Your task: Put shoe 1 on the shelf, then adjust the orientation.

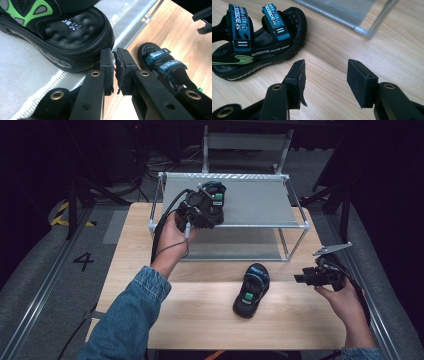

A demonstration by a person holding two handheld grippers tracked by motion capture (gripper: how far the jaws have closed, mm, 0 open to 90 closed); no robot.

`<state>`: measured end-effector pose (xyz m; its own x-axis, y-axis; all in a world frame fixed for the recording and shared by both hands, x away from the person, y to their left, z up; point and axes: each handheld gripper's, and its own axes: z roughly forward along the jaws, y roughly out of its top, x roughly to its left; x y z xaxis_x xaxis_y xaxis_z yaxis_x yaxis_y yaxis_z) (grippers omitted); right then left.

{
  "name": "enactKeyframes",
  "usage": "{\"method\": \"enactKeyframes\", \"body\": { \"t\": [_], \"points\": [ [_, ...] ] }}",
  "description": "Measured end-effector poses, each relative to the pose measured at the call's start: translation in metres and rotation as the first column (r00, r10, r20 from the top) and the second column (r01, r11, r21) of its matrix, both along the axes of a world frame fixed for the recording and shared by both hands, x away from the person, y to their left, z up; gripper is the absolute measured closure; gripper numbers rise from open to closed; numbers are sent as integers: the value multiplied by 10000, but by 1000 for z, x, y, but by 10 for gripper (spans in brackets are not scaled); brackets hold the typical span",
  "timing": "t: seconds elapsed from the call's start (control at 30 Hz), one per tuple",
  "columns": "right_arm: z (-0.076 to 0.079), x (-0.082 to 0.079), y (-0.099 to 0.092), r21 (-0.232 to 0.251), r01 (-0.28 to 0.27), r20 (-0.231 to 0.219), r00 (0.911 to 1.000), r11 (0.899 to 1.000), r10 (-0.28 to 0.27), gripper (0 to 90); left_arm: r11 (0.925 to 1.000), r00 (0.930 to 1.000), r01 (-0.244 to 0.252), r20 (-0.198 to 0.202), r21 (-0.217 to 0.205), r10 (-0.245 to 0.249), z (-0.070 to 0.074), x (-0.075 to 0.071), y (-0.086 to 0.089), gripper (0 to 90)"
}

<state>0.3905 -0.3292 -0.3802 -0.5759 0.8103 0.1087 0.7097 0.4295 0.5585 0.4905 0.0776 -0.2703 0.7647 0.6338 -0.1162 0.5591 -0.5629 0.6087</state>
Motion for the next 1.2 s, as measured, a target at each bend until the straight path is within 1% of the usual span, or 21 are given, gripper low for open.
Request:
{"method": "enactKeyframes", "body": {
  "t": [0.03,0.13,0.23,0.27,0.33,0.43,0.47,0.5,0.53,0.6,0.7,0.83,0.9,0.93,0.97,1.07,1.1,1.17,1.2],
  "points": [
    [-1,0,0,15,-4,20,10000,10000,4,497,9999,10000,-68,-40,88,68,0,3,-1,835],
    [-1,0,0,10,-5,12,10000,10000,5,497,9999,9999,-121,-78,121,122,0,6,-2,835],
    [-1,0,1,-12,-13,4,10000,10000,13,497,9998,9999,-114,-29,137,115,1,10,-3,833],
    [-1,0,1,0,-19,-15,10000,10000,19,497,9998,9998,-151,-85,117,152,0,12,-3,832],
    [-1,0,1,-12,-23,-15,10000,10000,23,498,10000,9999,-49,-91,85,50,-1,14,-4,817],
    [0,-1,2,-32,-44,6,10000,10000,44,497,9999,9999,119,-104,-88,-120,-1,13,-5,751],
    [0,-1,3,-18,-53,9,10000,10000,53,497,9999,9999,147,-28,-81,-147,-1,11,-6,709],
    [1,-2,3,-51,-69,6,10000,10000,69,497,9999,9999,95,126,50,-96,0,8,-6,673],
    [1,-2,4,-53,-71,67,10000,10000,71,496,9999,9997,134,196,98,-136,1,5,-6,658],
    [3,-3,5,-52,-113,86,9999,9999,114,495,9997,9992,260,292,-30,-259,4,-1,-4,638],
    [6,-5,9,-71,-203,117,9997,9998,204,492,9994,9981,282,545,179,-292,8,-14,0,574],
    [12,-9,19,-138,-438,176,9989,9989,441,488,9979,9958,542,720,366,-567,10,-33,9,542],
    [15,-11,25,-135,-569,235,9981,9983,572,485,9973,9939,643,873,363,-673,8,-41,14,527],
    [16,-12,28,-174,-607,209,9979,9980,611,483,9971,9940,668,839,372,-697,7,-44,16,516],
    [18,-13,31,-187,-667,178,9976,9976,670,480,9959,9929,804,845,422,-838,5,-48,19,505],
    [23,-18,41,19,-1031,136,9946,9947,1030,477,9946,9924,925,773,462,-959,-2,-57,23,493],
    [27,-21,45,117,-1207,221,9925,9926,1205,477,9947,9927,917,747,463,-950,-4,-59,24,492],
    [33,-25,51,222,-1383,258,9901,9901,1377,478,9942,9927,925,729,556,-965,-8,-63,27,491],
    [35,-28,54,260,-1516,284,9882,9881,1508,478,9942,9927,925,729,556,-965,-8,-63,27,490]
  ]
}}
